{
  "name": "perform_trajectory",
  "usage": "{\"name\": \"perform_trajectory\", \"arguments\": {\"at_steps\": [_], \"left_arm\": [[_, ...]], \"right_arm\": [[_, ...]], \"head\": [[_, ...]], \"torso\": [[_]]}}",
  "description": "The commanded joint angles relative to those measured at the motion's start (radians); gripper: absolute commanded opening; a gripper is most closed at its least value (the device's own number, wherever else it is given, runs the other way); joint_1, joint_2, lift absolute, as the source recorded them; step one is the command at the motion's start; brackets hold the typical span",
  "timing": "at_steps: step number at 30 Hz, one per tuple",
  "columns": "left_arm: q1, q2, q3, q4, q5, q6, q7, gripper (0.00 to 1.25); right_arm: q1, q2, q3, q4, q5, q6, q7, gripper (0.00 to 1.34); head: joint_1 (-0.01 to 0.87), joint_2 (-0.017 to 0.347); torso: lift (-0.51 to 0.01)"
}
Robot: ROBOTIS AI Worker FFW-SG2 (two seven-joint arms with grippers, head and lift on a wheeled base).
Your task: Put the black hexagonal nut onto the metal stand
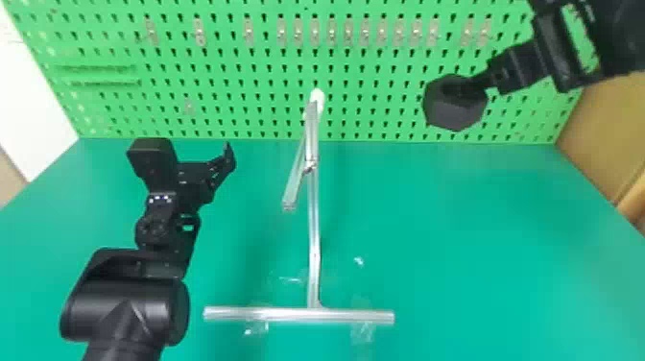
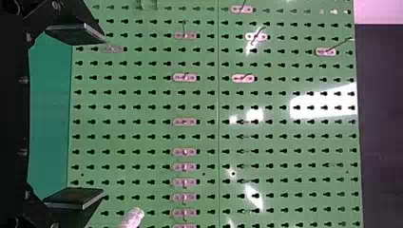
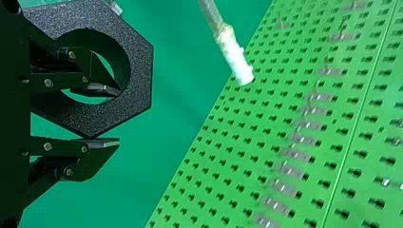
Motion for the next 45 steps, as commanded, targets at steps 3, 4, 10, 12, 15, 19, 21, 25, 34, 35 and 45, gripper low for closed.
{"name": "perform_trajectory", "arguments": {"at_steps": [3, 4, 10, 12, 15, 19, 21, 25, 34, 35, 45], "left_arm": [[-0.004, 0.0, -0.004, 0.0, -0.004, 0.005, 0.0, 1.1], [-0.004, 0.0, -0.004, 0.0, -0.004, 0.005, 0.0, 1.1], [-0.004, 0.0, -0.006, 0.0, -0.007, 0.008, 0.0, 1.1], [-0.004, 0.0, -0.006, 0.0, -0.007, 0.008, 0.0, 1.1], [-0.006, 0.0, -0.007, 0.0, -0.008, 0.009, 0.0, 1.1], [-0.009, 0.0, -0.01, 0.0, -0.011, 0.014, 0.0, 1.1], [-0.009, 0.0, -0.01, 0.0, -0.013, 0.014, 0.0, 1.1], [-0.01, 0.0, -0.01, 0.0, -0.014, 0.015, 0.0, 1.1], [-0.01, 0.002, -0.01, 0.0, -0.019, 0.019, 0.0, 1.1], [-0.01, 0.002, -0.01, 0.0, -0.019, 0.019, 0.0, 1.1], [-0.012, 0.003, -0.013, 0.0, -0.019, 0.02, 0.0, 1.1]], "right_arm": [[-0.083, 0.042, 0.07, 0.083, 0.047, -0.047, 0.064, 0.26], [-0.094, 0.049, 0.079, 0.096, 0.049, -0.053, 0.07, 0.26], [-0.165, 0.086, 0.154, 0.188, 0.054, -0.09, 0.129, 0.26], [-0.191, 0.103, 0.186, 0.227, 0.052, -0.109, 0.148, 0.26], [-0.224, 0.131, 0.223, 0.272, 0.054, -0.131, 0.167, 0.26], [-0.251, 0.164, 0.241, 0.307, 0.061, -0.157, 0.182, 0.26], [-0.267, 0.183, 0.249, 0.327, 0.061, -0.171, 0.194, 0.26], [-0.284, 0.21, 0.255, 0.338, 0.061, -0.183, 0.196, 0.26], [-0.324, 0.255, 0.28, 0.375, 0.029, -0.212, 0.196, 0.26], [-0.327, 0.258, 0.286, 0.378, 0.021, -0.215, 0.196, 0.26], [-0.347, 0.292, 0.326, 0.415, -0.012, -0.246, 0.196, 0.26]], "head": [[0.693, 0.081], [0.693, 0.081], [0.693, 0.081], [0.693, 0.081], [0.693, 0.081], [0.693, 0.081], [0.693, 0.081], [0.693, 0.081], [0.693, 0.081], [0.693, 0.081], [0.693, 0.081]], "torso": [[-0.001], [-0.001], [-0.001], [-0.001], [-0.001], [-0.001], [-0.001], [-0.001], [-0.001], [-0.001], [-0.001]]}}
